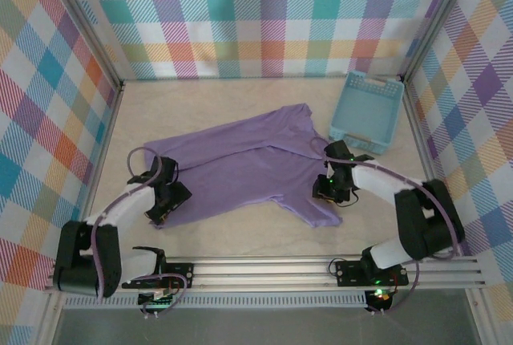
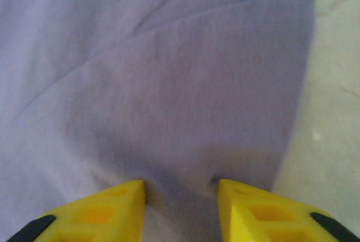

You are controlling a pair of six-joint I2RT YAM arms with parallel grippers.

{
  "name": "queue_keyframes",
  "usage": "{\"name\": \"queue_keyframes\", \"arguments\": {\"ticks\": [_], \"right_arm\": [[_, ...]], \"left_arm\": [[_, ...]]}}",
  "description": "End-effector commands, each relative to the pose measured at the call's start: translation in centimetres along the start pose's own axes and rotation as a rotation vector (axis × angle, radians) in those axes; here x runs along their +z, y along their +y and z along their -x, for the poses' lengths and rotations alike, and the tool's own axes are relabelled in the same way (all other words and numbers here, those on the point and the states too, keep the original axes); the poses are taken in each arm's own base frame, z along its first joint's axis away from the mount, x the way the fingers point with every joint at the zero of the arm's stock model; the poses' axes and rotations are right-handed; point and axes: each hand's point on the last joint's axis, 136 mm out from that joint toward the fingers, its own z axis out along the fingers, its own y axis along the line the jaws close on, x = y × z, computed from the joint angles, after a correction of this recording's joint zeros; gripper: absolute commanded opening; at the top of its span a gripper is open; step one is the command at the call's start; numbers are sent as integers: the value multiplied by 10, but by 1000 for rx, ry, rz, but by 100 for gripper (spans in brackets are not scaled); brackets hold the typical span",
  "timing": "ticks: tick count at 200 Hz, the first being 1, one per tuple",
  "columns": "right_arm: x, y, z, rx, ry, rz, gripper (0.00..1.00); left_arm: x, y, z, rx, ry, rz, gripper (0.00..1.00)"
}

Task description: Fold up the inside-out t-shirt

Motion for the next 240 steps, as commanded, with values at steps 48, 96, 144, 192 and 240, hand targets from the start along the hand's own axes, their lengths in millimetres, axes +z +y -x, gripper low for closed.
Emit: {"name": "queue_keyframes", "arguments": {"ticks": [48,96,144,192,240], "right_arm": [[9,3,84,69,-131,-51,38],[-24,-1,113,65,-207,-75,44],[-48,-7,73,53,-225,-38,49],[-51,-14,32,76,-216,19,49],[-46,-14,19,84,-207,56,49]], "left_arm": [[29,-54,56,-23,-43,-53,89],[-2,-68,87,26,-109,-43,90],[-51,-3,64,-32,-211,55,90],[-22,20,51,-178,-107,-24,78],[7,10,60,-171,-37,-26,63]]}}
